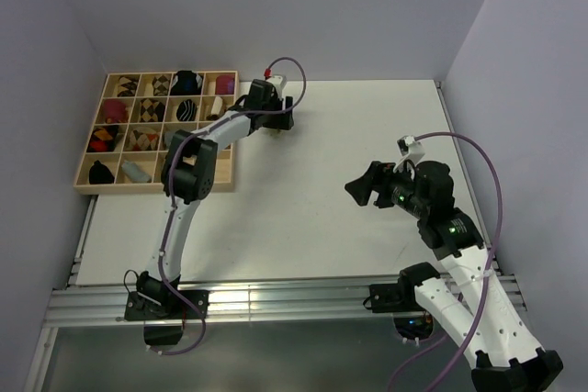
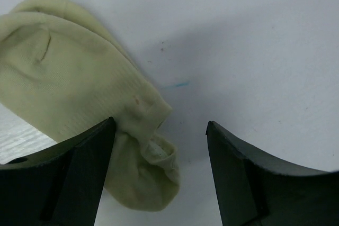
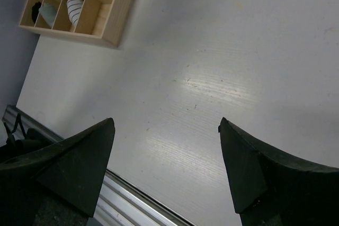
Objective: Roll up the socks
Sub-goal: Move the sock to the center of the board.
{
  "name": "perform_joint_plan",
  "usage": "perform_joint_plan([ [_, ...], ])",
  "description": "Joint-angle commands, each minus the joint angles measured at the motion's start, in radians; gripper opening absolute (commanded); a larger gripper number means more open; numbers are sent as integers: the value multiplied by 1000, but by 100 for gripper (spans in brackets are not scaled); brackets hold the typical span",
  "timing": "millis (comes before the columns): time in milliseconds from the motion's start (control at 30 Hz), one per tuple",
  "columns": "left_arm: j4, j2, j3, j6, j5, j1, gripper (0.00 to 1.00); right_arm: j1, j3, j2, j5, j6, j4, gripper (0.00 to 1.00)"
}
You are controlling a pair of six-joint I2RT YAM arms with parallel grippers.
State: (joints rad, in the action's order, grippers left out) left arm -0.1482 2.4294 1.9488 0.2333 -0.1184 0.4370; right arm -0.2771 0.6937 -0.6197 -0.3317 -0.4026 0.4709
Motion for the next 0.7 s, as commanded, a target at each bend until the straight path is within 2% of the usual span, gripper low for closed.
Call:
perform_joint_plan([
  [0, -14, 0, 1, 70, -56, 9, 75, -2, 50, 5, 34, 11, 6, 87],
  [200, 1, -67, -169, 145, -90, 49, 74, -2, 27, -3, 51, 13, -37, 87],
  [533, 48, -344, -666, 351, 25, 218, 74, -2, 23, -34, 91, 48, -92, 86],
  [667, 39, -394, -738, 438, 68, 272, 76, -2, 3, -6, 89, 48, -92, 86],
])
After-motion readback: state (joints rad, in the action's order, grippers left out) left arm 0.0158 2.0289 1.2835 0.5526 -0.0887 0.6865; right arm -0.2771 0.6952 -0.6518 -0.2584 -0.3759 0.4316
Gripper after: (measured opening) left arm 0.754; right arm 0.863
